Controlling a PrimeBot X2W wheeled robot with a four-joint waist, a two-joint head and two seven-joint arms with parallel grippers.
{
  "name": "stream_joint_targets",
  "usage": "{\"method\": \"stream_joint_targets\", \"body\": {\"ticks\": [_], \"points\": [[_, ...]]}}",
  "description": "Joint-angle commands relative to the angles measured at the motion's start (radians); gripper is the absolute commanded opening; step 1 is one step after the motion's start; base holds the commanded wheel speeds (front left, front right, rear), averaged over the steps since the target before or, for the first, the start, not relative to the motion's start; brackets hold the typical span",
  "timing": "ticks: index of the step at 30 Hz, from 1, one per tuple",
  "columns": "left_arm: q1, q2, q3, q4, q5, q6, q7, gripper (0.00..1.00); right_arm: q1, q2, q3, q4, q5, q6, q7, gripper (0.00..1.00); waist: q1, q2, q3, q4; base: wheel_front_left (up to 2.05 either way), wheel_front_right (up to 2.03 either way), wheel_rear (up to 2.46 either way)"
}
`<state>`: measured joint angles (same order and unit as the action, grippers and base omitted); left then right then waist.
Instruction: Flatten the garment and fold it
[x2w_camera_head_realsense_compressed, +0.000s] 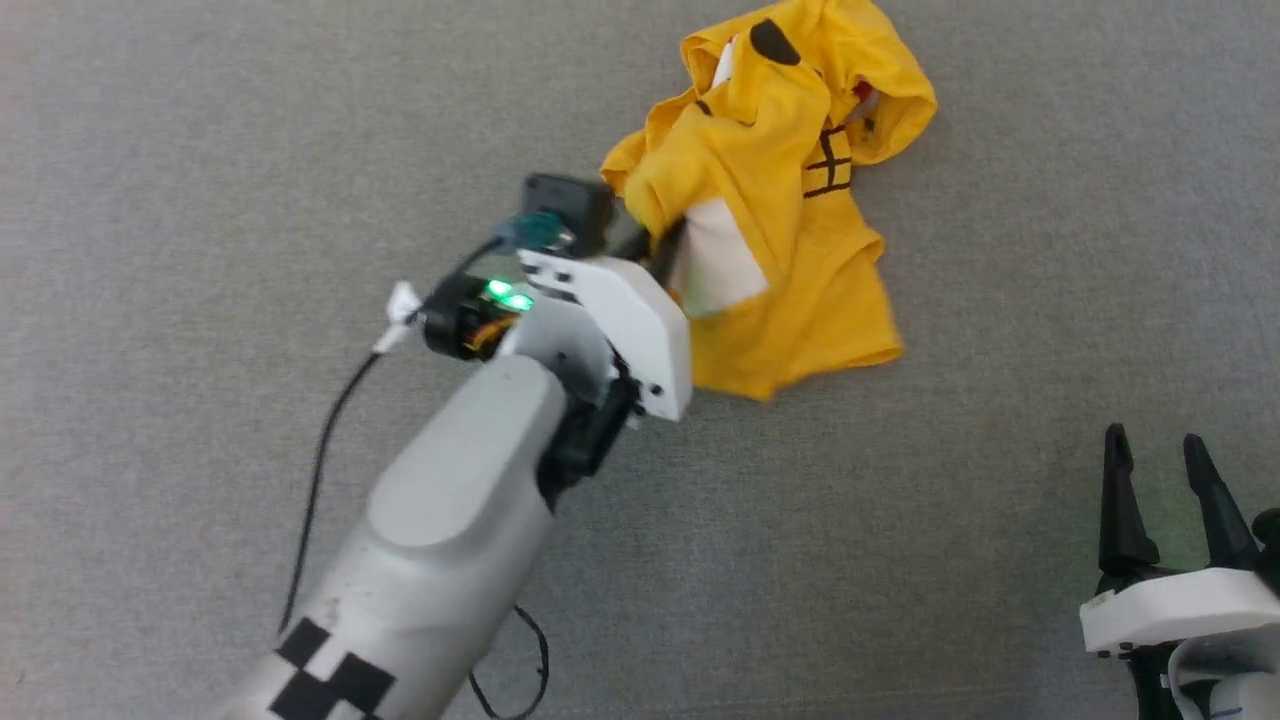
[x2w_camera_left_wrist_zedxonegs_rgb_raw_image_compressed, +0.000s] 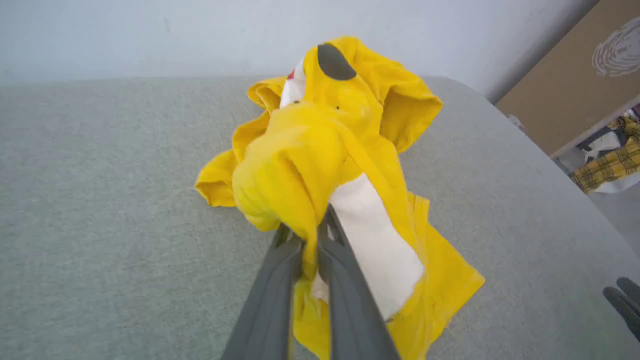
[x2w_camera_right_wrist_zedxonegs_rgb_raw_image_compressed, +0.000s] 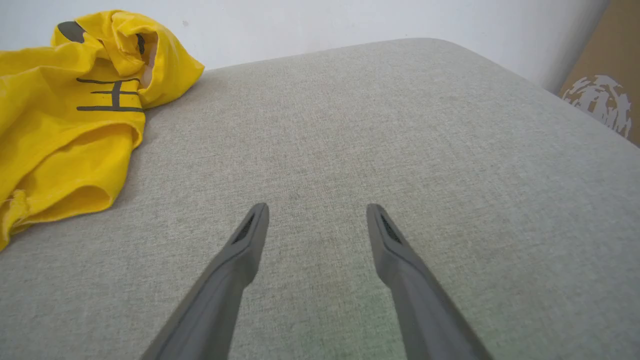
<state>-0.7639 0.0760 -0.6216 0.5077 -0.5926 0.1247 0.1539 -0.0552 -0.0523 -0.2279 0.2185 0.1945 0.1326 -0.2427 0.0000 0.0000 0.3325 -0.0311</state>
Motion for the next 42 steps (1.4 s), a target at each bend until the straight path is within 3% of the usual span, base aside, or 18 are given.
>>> {"method": "stream_joint_targets", "body": {"ticks": [1,7,13,14,15,19,23,32,37,42], "points": [[0.012,0.029,0.023,-0.038,-0.011,0.011,-0.024,0.0,-0.001,0.002,-0.006,0.003,-0.001,-0.002,-0.009,1.0,0.0,0.0,-0.024,0.024,0.0,0.0,0.0],[0.21,0.161,0.144,-0.257,-0.054,0.119,-0.065,0.0,0.018,0.002,-0.017,0.004,-0.005,-0.002,-0.005,1.0,0.0,0.0,-0.044,0.064,0.0,0.0,0.0],[0.474,0.221,0.265,-0.342,-0.145,0.214,-0.088,0.0,0.015,0.002,-0.012,-0.006,-0.009,-0.002,0.008,1.0,0.0,0.0,-0.031,0.089,0.0,0.0,0.0],[0.5,0.22,0.271,-0.342,-0.154,0.217,-0.094,0.36,0.014,0.002,-0.011,-0.008,-0.011,-0.002,0.011,1.0,0.0,0.0,-0.029,0.092,0.0,0.0,0.0],[0.517,0.211,0.279,-0.347,-0.165,0.217,-0.107,1.0,0.012,0.002,-0.012,-0.011,-0.013,-0.002,0.014,1.0,0.0,0.0,-0.027,0.095,0.0,0.0,0.0],[0.542,0.176,0.286,-0.38,-0.188,0.191,-0.16,1.0,0.011,0.002,-0.017,-0.019,-0.02,-0.002,0.025,1.0,0.0,0.0,-0.028,0.106,0.0,0.0,0.0],[0.527,0.184,0.257,-0.431,-0.15,0.183,-0.178,1.0,0.013,0.002,-0.018,-0.024,-0.024,-0.002,0.034,1.0,0.0,0.0,-0.036,0.114,0.0,0.0,0.0],[0.401,0.313,0.104,-0.62,0.08,0.226,-0.024,1.0,0.017,0.002,-0.002,-0.02,-0.013,-0.002,0.037,1.0,0.0,0.0,-0.048,0.114,0.0,0.0,0.0],[0.327,0.293,-0.036,-0.619,0.132,0.164,0.097,1.0,0.015,0.002,0.006,-0.006,-0.007,-0.002,0.031,1.0,0.0,0.0,-0.049,0.11,0.0,0.0,0.0],[0.281,0.254,-0.145,-0.489,0.152,0.106,0.191,1.0,0.006,0.002,0.015,0.005,-0.003,-0.002,0.026,1.0,0.0,0.0,-0.043,0.1,0.0,0.0,0.0]]}}
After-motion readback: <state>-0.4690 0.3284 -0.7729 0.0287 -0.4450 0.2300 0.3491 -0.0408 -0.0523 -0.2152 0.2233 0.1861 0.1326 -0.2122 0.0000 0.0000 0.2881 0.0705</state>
